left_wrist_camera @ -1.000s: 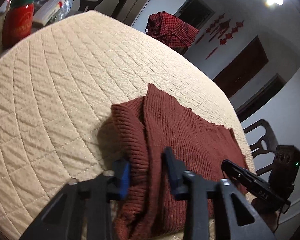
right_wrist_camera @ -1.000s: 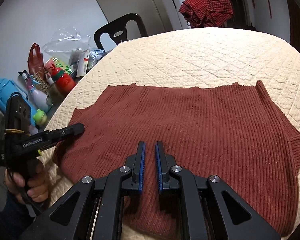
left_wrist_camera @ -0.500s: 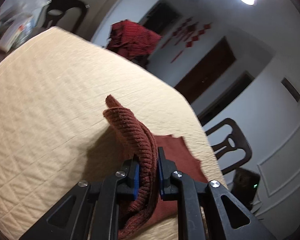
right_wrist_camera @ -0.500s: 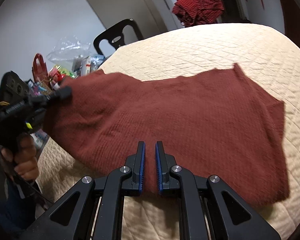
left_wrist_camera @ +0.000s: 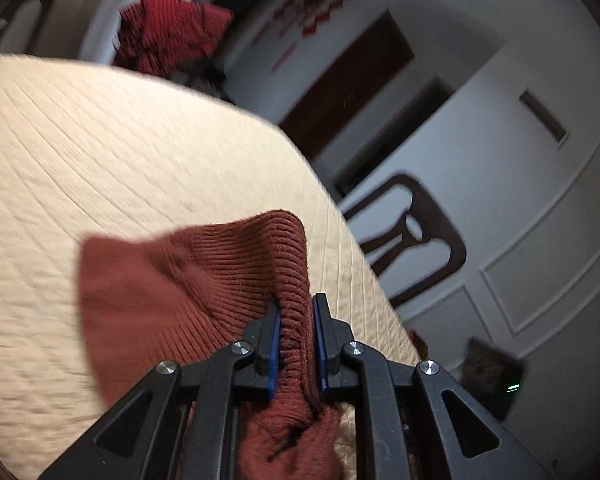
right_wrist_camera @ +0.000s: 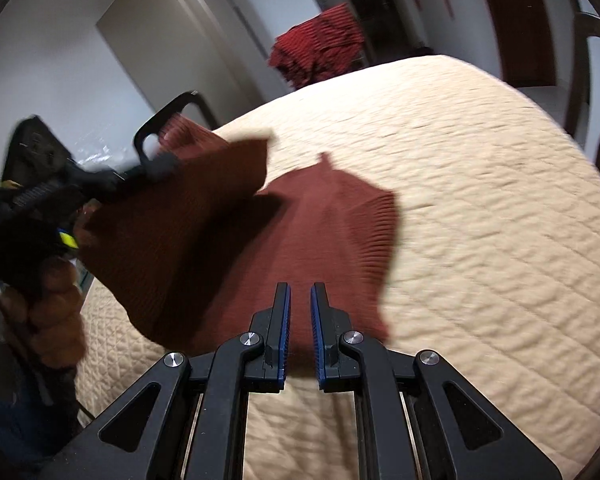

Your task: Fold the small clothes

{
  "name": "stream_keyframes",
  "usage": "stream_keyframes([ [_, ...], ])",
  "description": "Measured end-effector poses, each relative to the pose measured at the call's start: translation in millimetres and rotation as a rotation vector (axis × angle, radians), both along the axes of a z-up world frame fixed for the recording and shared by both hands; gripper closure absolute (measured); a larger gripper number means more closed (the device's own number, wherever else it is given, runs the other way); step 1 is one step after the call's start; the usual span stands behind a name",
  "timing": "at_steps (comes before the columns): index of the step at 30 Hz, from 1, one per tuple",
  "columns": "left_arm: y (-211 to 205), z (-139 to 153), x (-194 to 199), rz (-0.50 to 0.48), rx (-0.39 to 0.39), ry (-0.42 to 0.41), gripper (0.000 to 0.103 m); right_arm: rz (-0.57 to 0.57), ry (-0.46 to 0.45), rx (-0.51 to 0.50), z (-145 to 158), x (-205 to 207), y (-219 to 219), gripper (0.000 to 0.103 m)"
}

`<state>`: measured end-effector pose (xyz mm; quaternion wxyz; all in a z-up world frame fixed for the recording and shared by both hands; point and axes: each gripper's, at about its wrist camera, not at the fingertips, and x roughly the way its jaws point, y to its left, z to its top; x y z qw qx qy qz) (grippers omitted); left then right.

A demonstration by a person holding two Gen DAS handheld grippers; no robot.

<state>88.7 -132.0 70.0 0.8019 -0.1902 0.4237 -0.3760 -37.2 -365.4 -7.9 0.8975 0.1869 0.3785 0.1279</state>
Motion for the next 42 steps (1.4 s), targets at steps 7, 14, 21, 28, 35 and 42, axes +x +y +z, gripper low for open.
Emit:
stream_keyframes([
  [7,-41,-41,0,-0.111,0.044,0.090,0.078,-0.071,-0.001,0.007,3,-13,-29,0.093],
  [14,-6,9,-18,-0.081,0.001,-0.084,0.058,-0.032,-0.022,0.122,5,-13,-32,0.077],
  [21,29,-1,-33,0.028,0.169,-0.145,0.058,0.058,-0.007,0.388,4,-1,-24,0.059],
  [28,49,-14,-42,0.080,0.220,-0.156,0.058,0.061,0.101,0.303,-1,25,4,0.051],
  [35,54,-31,-39,0.086,0.224,-0.123,0.058,0.040,0.188,0.338,-23,35,1,0.051],
  [42,48,-36,-39,0.072,0.234,-0.123,0.058,0.046,0.209,0.369,-32,51,5,0.057],
])
